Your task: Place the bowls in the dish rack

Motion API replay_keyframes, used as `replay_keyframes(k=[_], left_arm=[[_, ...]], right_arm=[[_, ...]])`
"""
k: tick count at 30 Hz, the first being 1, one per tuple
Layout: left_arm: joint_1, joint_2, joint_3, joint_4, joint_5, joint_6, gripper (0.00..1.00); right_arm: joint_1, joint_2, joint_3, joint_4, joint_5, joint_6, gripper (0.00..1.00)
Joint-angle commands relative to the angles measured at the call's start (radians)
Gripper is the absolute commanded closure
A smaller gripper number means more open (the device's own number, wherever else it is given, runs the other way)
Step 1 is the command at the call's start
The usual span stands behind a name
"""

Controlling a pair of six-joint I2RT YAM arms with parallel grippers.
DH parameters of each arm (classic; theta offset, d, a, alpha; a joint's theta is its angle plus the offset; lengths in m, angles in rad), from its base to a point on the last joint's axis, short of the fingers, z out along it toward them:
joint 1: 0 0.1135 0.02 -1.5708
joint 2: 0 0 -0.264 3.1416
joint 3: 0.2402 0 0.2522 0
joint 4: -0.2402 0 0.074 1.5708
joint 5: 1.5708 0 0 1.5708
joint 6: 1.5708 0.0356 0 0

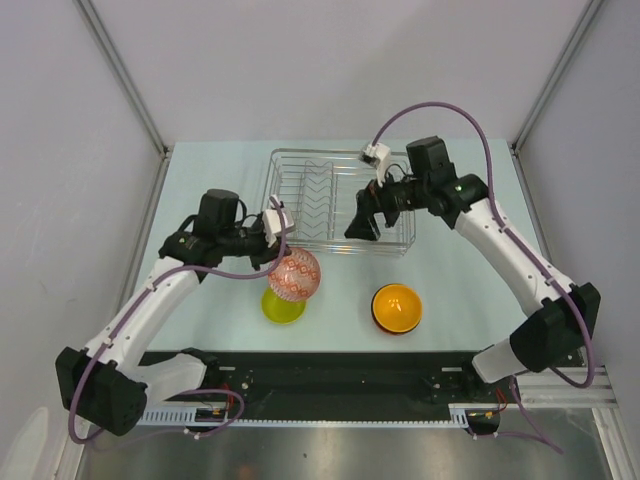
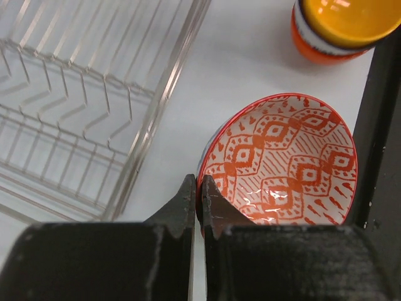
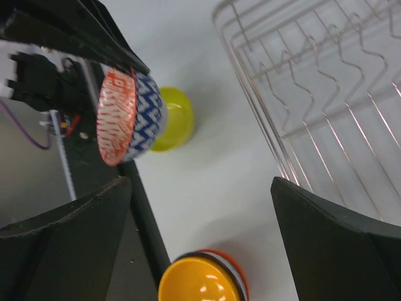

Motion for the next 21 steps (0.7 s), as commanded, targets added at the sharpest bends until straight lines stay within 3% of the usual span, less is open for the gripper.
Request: replay_keyframes(k=[1,6,11,21], left_arm=[[-0.051,-0.025,0.162,-0.002,0.061,0.05,1.0],[-0.091,0.0,0.215,0.007,-0.028,0.036,1.0],[-0.134,0.033,0.252,-0.027,-0.132,0.05,1.0],[-0.142,0.036,0.27,0.035,-0.091,-0.014,1.0]], right_arm=[[0.0,0.102,0.146,-0.027,-0.246,0.138,0.0],[0.011,0.197,0.203,-0.044,-0.387,0.172,0.0],[0.043,0.228,0.225,-0.07,-0.415,0.161,0.0],[0.059,0.246,0.185,-0.061,-0.507,0.17,0.0]])
